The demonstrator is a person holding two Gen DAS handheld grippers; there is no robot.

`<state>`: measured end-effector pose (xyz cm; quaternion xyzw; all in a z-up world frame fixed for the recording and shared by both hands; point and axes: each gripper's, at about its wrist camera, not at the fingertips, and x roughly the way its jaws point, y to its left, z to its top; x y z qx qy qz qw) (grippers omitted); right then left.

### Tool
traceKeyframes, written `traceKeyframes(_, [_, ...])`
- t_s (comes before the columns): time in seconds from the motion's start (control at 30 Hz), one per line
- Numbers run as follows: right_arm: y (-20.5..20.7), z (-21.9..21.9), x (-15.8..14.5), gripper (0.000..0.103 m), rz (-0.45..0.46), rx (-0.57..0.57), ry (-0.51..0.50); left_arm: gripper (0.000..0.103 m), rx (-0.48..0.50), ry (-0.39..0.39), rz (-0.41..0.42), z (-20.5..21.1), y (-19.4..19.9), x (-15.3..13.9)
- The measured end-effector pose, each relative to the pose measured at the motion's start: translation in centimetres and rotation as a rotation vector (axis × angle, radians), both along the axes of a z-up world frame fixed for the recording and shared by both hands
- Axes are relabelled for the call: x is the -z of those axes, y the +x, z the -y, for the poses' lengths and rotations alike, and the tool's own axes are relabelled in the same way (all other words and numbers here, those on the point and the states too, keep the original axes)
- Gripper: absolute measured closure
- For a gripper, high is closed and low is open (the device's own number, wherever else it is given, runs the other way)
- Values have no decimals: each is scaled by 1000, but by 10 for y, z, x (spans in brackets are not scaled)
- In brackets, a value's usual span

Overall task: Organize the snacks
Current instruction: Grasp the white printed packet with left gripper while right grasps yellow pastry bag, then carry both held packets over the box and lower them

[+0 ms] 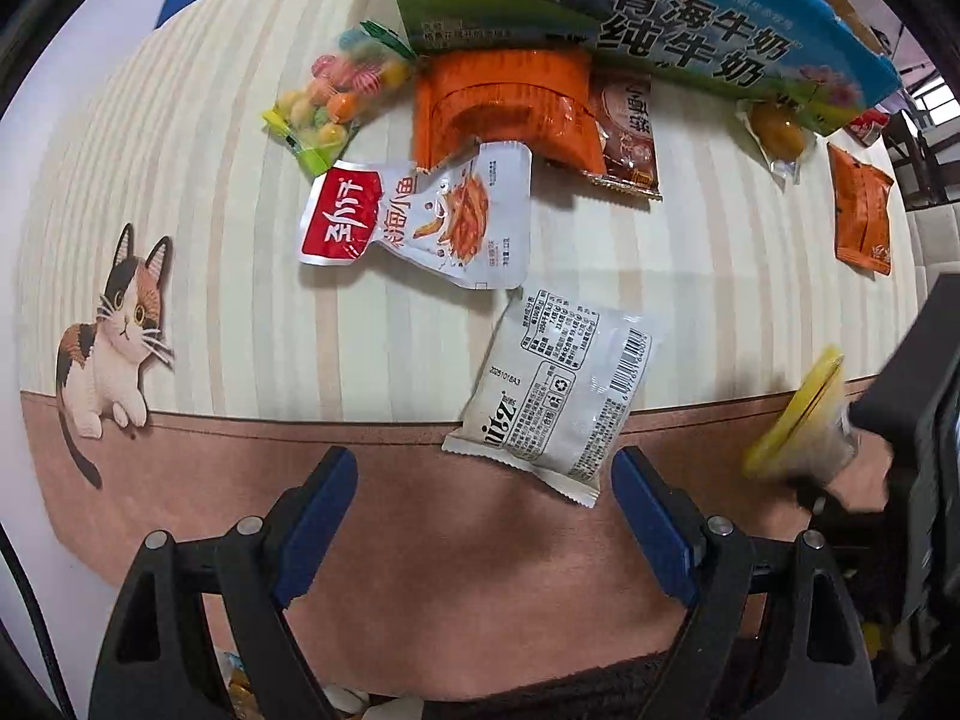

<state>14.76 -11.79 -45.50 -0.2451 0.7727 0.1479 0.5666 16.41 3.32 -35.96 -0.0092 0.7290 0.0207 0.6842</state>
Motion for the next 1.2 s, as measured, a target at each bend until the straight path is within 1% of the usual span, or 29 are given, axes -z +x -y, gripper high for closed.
traceKeyframes(0.03, [6,5,2,56,-16,67,24,16,7,-6,-5,1,1,2])
traceKeyframes(0.1, [21,28,3,57,-52,260,81,16,36,-22,-22,9,3,9])
traceKeyframes(0.13, [26,38,3,57,-61,332,104,16,46,-31,-30,12,5,12])
traceKeyframes(0.17, [32,51,3,57,-71,427,134,16,56,-49,-44,17,7,16])
traceKeyframes(0.23, [39,73,4,57,-90,568,182,16,67,-67,-63,24,12,24])
traceKeyframes(0.27, [41,82,5,56,-102,618,202,16,75,-80,-68,28,15,28])
traceKeyframes(0.3, [43,90,6,50,-126,670,232,16,86,-86,-81,33,17,33])
traceKeyframes(0.33, [44,95,7,37,-140,694,252,16,95,-84,-96,38,21,38])
traceKeyframes(0.37, [45,99,7,32,-148,713,270,16,107,-81,-112,43,22,43])
traceKeyframes(0.4, [46,102,6,29,-144,721,277,16,117,-76,-124,48,25,48])
traceKeyframes(0.5, [48,107,3,29,-127,700,256,16,154,-46,-149,63,30,60])
traceKeyframes(0.53, [49,106,2,29,-132,701,259,16,170,-23,-149,69,31,63])
traceKeyframes(0.6, [45,106,4,29,-145,706,251,16,183,-2,-151,74,33,65])
traceKeyframes(0.77, [30,103,13,29,-153,723,230,16,160,-10,-152,82,42,65])
traceKeyframes(0.8, [27,104,14,29,-148,723,221,18,147,-11,-150,73,46,64])
traceKeyframes(0.87, [16,102,16,29,-133,722,214,32,117,1,-140,57,50,61])
traceKeyframes(0.9, [14,103,15,29,-123,721,211,32,105,-3,-135,53,50,58])
traceKeyframes(0.97, [10,103,16,33,-106,711,192,34,91,-7,-135,50,50,57])
traceKeyframes(1.0, [7,104,14,40,-91,703,175,34,81,-6,-134,49,49,56])
traceKeyframes(1.13, [0,103,11,43,-59,708,178,35,41,-7,-131,48,49,55])
traceKeyframes(1.2, [-5,104,8,44,-48,711,184,35,18,-12,-126,45,43,52])
